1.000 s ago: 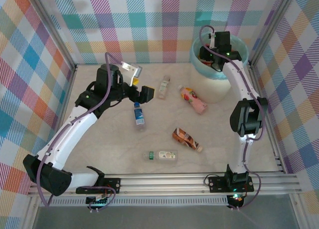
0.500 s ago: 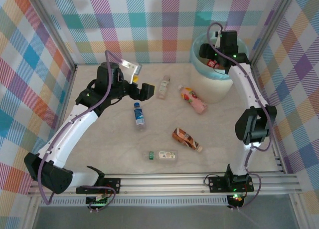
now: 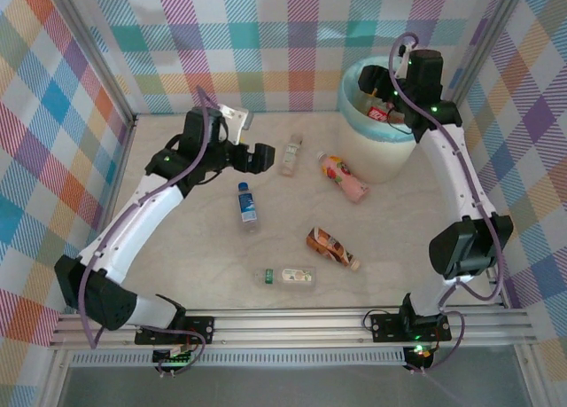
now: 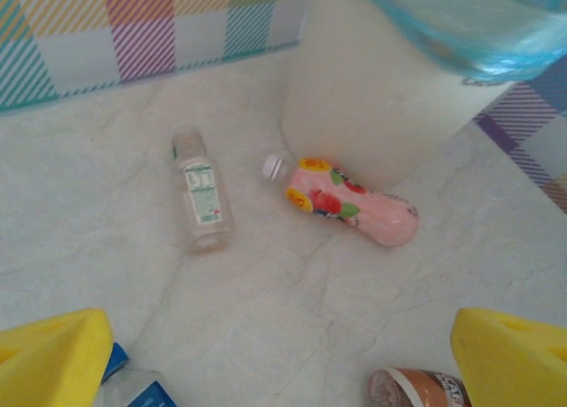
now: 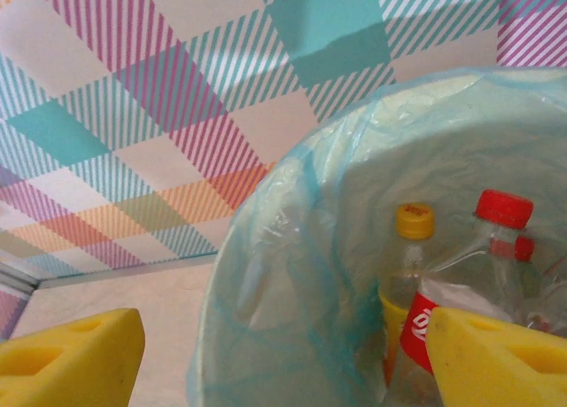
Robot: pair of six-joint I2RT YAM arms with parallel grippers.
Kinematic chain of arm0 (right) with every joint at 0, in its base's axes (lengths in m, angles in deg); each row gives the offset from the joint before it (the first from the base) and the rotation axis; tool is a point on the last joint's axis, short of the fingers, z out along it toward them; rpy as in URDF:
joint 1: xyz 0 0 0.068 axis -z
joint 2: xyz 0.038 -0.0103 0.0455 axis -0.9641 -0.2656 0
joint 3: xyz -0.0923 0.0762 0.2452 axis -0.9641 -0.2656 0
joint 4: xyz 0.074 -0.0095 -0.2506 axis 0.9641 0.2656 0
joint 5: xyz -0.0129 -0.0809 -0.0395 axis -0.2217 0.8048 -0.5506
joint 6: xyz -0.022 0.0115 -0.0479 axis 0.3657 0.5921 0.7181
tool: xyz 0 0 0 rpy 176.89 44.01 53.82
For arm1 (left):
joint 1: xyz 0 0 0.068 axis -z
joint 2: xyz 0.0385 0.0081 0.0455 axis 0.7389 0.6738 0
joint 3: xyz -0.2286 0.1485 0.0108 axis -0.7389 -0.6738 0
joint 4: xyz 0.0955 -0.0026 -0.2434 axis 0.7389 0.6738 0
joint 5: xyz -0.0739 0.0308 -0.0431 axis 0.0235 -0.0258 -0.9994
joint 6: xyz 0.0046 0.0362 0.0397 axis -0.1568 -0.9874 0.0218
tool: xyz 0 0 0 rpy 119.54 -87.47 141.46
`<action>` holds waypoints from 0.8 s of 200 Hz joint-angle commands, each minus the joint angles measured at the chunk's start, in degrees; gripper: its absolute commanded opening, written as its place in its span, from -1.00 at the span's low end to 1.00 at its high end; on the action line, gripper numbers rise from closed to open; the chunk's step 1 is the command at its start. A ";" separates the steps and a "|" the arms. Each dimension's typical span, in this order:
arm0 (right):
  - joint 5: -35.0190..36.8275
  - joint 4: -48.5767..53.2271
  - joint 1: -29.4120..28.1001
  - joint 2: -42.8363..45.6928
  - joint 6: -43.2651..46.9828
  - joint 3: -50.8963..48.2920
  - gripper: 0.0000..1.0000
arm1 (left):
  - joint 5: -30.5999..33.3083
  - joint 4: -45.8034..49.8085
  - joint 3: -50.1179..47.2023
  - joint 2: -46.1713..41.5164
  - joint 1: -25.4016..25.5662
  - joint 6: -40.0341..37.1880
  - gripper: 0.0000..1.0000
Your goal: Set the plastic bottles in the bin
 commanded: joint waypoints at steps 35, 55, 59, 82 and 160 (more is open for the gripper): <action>-3.19 -1.42 -4.26 9.02 -0.07 -4.94 0.61 | 2.27 10.32 3.82 7.29 0.37 7.91 0.89; -2.89 -1.64 -7.03 11.84 1.90 -7.76 0.61 | 5.82 13.51 4.59 11.03 0.27 10.65 0.88; -2.62 -1.45 -7.61 12.36 2.32 -8.07 0.61 | 5.98 13.65 4.63 11.66 0.28 10.88 0.88; -1.80 0.20 -11.26 13.97 4.58 -9.85 0.61 | 4.49 13.49 6.24 15.96 0.23 10.89 0.87; -3.98 0.82 -14.61 15.76 7.60 -14.56 0.62 | 2.90 18.23 31.07 40.56 0.15 3.80 0.77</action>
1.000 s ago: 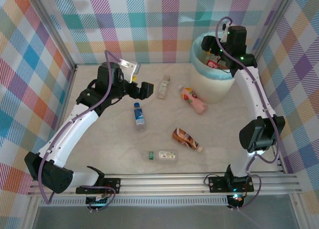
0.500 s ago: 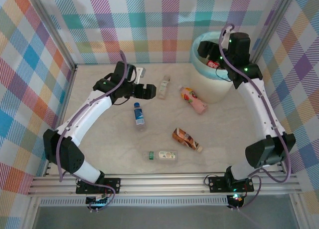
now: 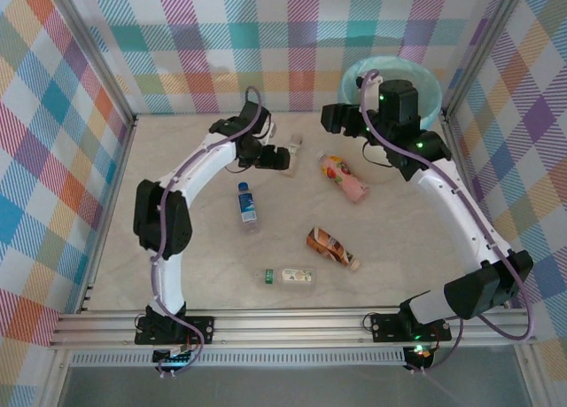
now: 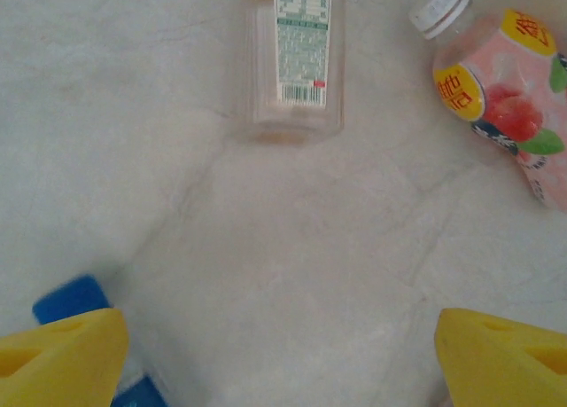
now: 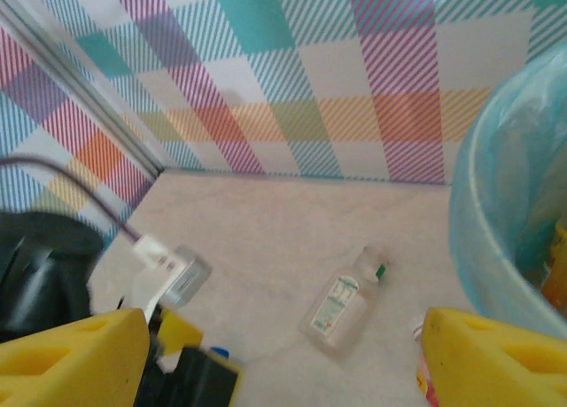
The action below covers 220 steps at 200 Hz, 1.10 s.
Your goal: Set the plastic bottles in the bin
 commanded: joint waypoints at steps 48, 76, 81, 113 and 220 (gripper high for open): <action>1.07 0.67 -0.24 3.37 6.57 -1.00 0.65 | -2.53 8.41 28.00 21.17 0.05 -6.23 0.75; 2.78 0.33 -0.24 4.96 7.92 -2.48 0.69 | -3.65 8.65 32.68 26.15 0.08 -7.00 0.74; 2.87 0.24 -0.24 5.18 8.06 -2.73 0.69 | -3.70 8.39 32.89 26.72 0.07 -6.98 0.74; 2.87 0.16 -0.23 5.99 8.80 -3.62 0.72 | -5.31 6.02 33.11 29.53 0.11 -6.86 0.73; 3.05 -0.71 -0.24 8.19 7.84 -5.46 0.74 | -4.50 6.45 34.78 30.56 0.11 -8.59 0.04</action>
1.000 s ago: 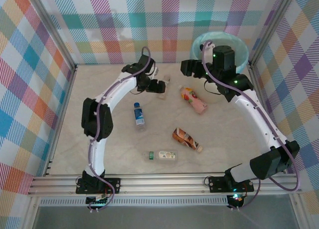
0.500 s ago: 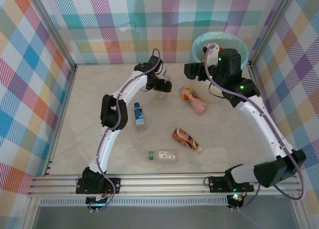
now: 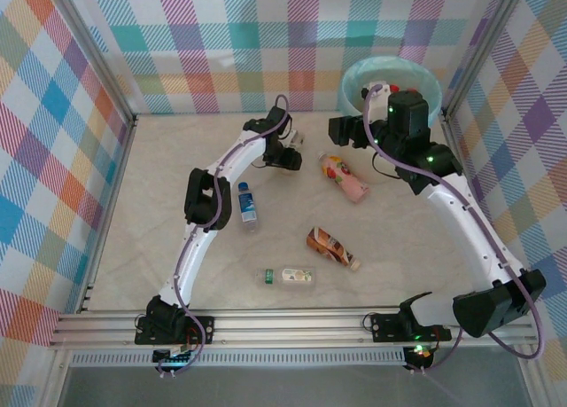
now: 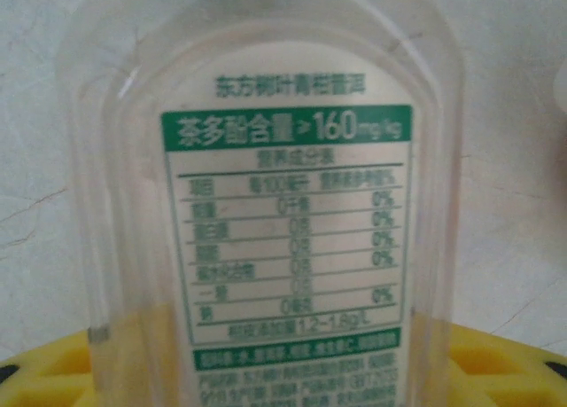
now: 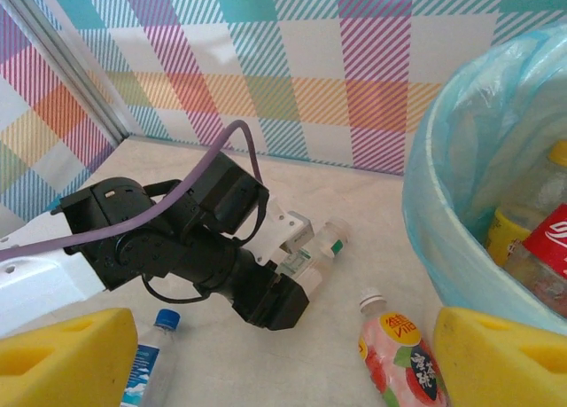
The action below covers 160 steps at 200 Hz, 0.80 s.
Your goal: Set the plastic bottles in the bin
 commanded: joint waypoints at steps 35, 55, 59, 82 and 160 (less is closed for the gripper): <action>-0.73 -1.39 -0.26 0.95 0.21 1.66 0.74 | -0.95 1.74 -0.16 -8.30 0.07 -1.52 -0.06; -1.44 -1.39 -0.24 0.28 0.00 2.89 0.76 | -1.22 -1.63 -6.77 -15.34 0.06 -1.38 -0.06; -1.79 -1.32 -0.26 0.11 -0.11 3.15 0.76 | -1.40 -2.61 -8.45 -16.98 0.06 -1.31 -0.06; -4.03 -1.46 -0.26 -1.02 -1.29 5.00 0.78 | -2.23 -8.20 -17.73 -26.51 0.06 -1.46 -0.06; -18.51 -6.06 -0.18 -7.44 -8.75 9.99 0.70 | -11.74 -28.47 -47.84 -56.95 0.85 -5.48 -0.05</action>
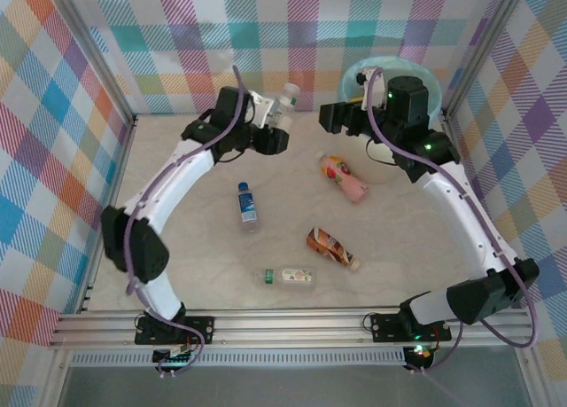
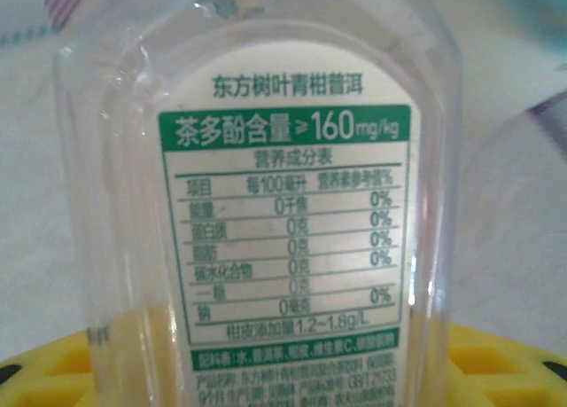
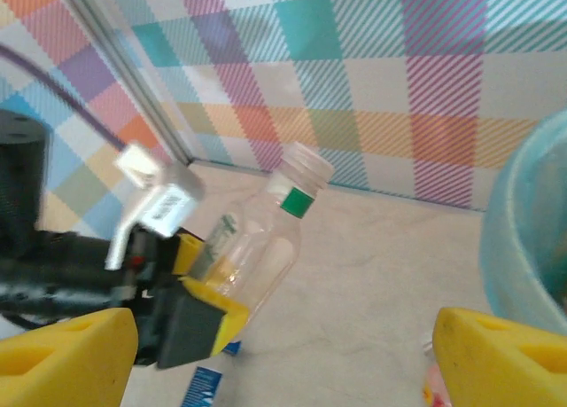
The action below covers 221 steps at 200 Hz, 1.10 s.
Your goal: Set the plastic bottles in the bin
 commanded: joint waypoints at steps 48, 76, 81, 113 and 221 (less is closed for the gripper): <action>-21.20 -10.76 -0.37 -6.16 -9.22 3.72 0.68 | -8.67 -7.64 -9.73 -12.37 1.03 -6.55 -0.05; -24.35 -11.42 -0.70 -8.58 -11.43 6.02 0.67 | -11.03 -7.85 -11.57 -15.46 1.46 -8.61 -0.05; -24.61 -11.36 -0.83 -8.88 -11.52 6.30 0.66 | -11.24 -7.86 -11.92 -15.97 1.46 -8.85 -0.05; -26.09 -11.14 -1.62 -10.24 -11.55 7.92 0.56 | -11.92 -7.70 -13.09 -18.06 1.56 -9.85 -0.05; -28.25 -7.49 -2.46 -12.44 -9.51 11.76 -0.55 | -12.58 -4.76 -12.31 -18.35 1.65 -12.35 0.08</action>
